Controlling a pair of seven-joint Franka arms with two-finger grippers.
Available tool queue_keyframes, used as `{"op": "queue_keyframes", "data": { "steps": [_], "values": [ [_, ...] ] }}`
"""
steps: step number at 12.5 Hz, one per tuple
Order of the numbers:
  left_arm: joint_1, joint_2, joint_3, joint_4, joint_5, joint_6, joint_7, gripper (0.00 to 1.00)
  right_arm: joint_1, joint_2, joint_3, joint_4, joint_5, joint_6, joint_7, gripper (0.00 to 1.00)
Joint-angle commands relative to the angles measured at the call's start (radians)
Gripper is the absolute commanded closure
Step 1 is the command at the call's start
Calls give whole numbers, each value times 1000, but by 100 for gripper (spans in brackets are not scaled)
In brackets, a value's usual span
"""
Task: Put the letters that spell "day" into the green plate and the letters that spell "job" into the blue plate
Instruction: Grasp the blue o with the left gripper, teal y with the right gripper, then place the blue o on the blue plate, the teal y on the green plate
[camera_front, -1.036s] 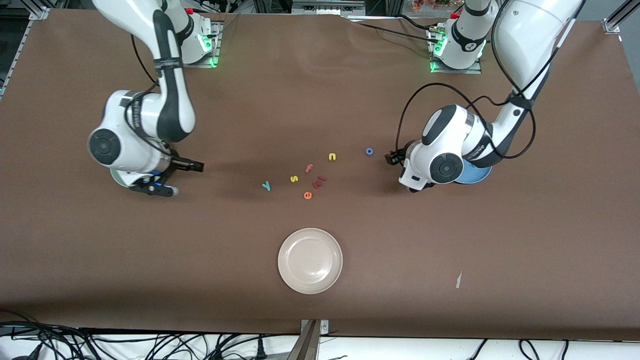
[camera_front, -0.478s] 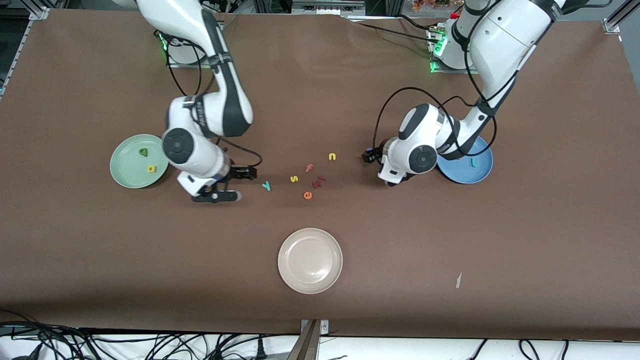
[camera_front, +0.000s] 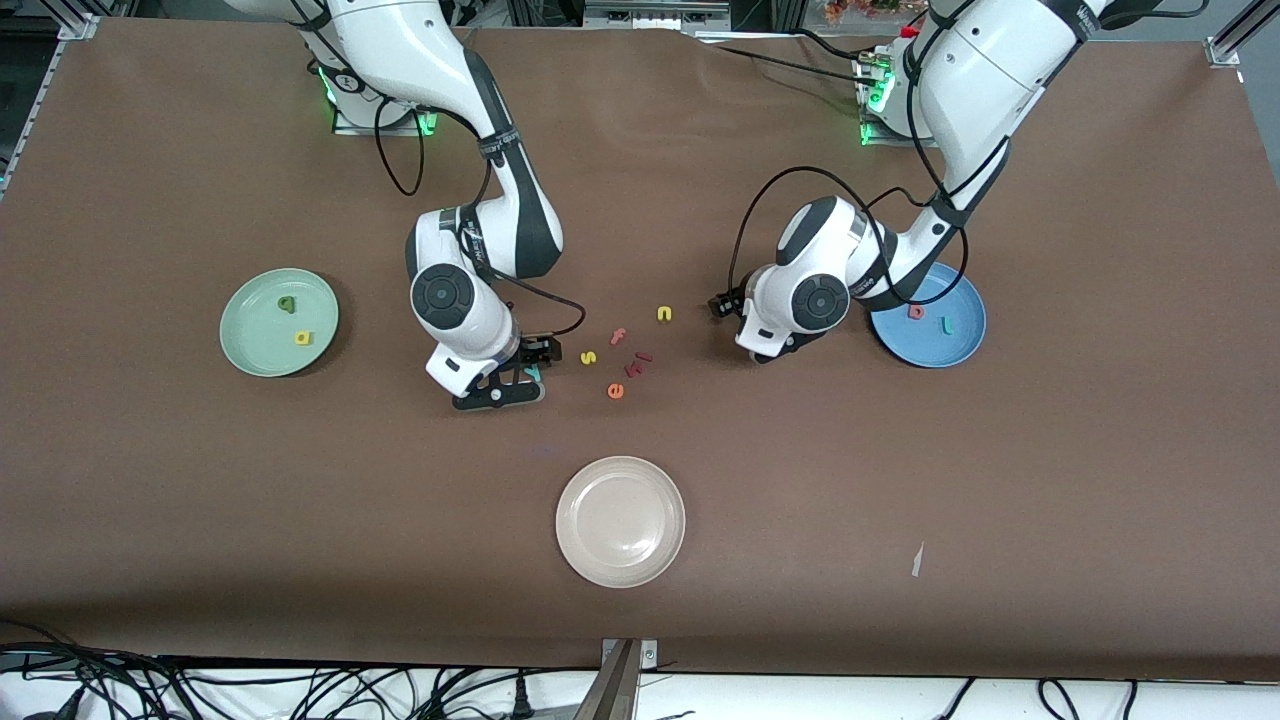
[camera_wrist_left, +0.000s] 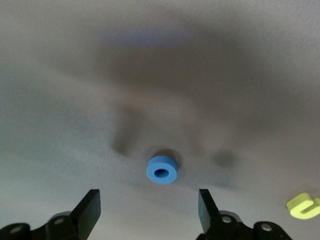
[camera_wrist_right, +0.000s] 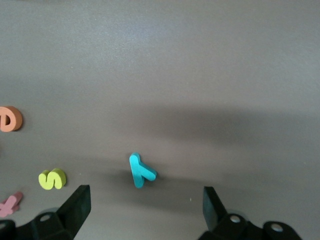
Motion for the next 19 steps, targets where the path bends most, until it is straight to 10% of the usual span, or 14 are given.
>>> {"op": "queue_keyframes", "data": {
  "steps": [1, 7, 11, 16, 19],
  "values": [
    [-8, 18, 4, -7, -14, 41, -2, 22, 4, 38, 21, 24, -5, 51, -18, 1],
    [-1, 18, 7, -4, 32, 40, 0, 34, -5, 55, 44, 15, -2, 79, -80, 11],
    [-4, 18, 10, 1, 32, 40, 0, 68, -7, 63, 44, 7, 3, 79, -114, 27],
    [-12, 20, 30, 8, 58, 38, 1, 69, -27, 63, 44, 12, 0, 80, -143, 35],
    [-11, 20, 31, 8, 69, 37, 1, 90, -28, 63, 44, 12, 6, 82, -141, 42]
  ]
}}
